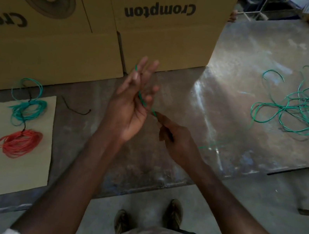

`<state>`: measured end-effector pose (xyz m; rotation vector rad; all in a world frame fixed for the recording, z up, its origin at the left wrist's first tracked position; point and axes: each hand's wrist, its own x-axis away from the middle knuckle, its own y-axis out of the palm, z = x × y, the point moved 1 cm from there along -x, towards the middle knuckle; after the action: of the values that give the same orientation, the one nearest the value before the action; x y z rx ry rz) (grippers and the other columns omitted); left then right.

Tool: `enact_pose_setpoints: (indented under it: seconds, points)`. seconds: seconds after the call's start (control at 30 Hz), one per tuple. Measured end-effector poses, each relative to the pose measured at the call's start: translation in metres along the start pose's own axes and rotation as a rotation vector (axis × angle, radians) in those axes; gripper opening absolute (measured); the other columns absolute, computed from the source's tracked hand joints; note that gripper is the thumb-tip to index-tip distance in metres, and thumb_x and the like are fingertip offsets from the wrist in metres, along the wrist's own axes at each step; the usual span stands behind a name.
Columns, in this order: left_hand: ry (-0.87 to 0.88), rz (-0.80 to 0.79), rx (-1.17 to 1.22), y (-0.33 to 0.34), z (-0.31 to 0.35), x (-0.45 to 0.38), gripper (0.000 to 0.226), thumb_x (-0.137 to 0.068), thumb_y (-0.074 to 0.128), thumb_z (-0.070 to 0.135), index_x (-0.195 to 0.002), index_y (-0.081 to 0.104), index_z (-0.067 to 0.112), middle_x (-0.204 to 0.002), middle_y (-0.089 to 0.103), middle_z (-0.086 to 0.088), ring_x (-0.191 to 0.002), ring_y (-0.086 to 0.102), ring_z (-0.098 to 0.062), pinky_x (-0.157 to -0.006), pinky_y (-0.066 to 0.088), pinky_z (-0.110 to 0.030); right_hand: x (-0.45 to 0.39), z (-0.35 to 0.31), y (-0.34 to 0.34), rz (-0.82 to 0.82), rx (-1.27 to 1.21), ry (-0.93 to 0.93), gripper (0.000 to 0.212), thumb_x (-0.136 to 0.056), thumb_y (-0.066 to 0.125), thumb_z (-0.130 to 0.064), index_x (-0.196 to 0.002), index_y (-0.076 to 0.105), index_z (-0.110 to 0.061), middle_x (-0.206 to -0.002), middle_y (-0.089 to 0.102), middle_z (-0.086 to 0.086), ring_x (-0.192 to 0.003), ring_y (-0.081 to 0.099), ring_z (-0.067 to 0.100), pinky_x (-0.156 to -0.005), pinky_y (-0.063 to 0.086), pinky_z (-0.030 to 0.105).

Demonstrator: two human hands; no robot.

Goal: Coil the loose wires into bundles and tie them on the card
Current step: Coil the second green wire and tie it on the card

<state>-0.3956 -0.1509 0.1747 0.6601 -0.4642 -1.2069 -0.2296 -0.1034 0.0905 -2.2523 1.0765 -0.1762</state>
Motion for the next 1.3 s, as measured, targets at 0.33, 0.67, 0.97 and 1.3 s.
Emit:
enact_pose_setpoints:
  seconds: [0.33,0.67,0.97,1.3]
  points:
    - [0.114,0.066,-1.351,-0.107,-0.004,-0.048,0.045,-0.11,0.05,0.041,-0.143,0.066,0.015,-0.135,0.073,-0.006,-0.132,0.065,-0.025,-0.116,0.047,-0.049,0.013,-0.038,-0.022,-0.16,0.156,-0.211,0.016,-0.103,0.064,-0.023,-0.115,0.075,-0.02,-0.089,0.075,-0.003,-0.07,0.065,0.009,-0.066,0.05,0.027]
    - [-0.396,-0.333,-0.158,-0.044,-0.022,0.063,0.05,-0.106,0.043,0.015,-0.15,0.05,-0.007,-0.05,0.03,-0.008,-0.048,0.054,-0.019,-0.098,0.05,-0.069,-0.032,-0.003,-0.054,0.355,0.109,-0.051,0.013,-0.104,0.065,-0.034,-0.103,0.076,-0.027,-0.09,0.07,-0.004,-0.077,0.063,0.013,-0.072,0.052,0.032]
    - [0.147,0.042,-0.107,-0.028,0.017,0.027,0.049,-0.117,0.028,0.025,-0.163,0.034,0.007,-0.072,0.071,-0.003,-0.096,0.076,-0.026,-0.105,0.052,-0.063,0.015,-0.011,0.029,-0.069,0.001,-0.03,0.043,-0.098,0.058,-0.011,-0.139,0.068,-0.02,-0.119,0.078,0.007,-0.095,0.068,0.005,-0.086,0.05,0.019]
    - [0.077,0.079,-1.321,-0.084,-0.017,0.016,0.043,-0.111,0.041,0.047,-0.114,0.075,0.023,-0.092,0.079,-0.003,-0.093,0.075,-0.02,-0.093,0.056,-0.049,0.023,-0.036,0.017,-0.37,0.043,-0.204,0.02,-0.103,0.061,-0.028,-0.116,0.074,-0.018,-0.089,0.076,0.002,-0.077,0.069,0.013,-0.076,0.056,0.036]
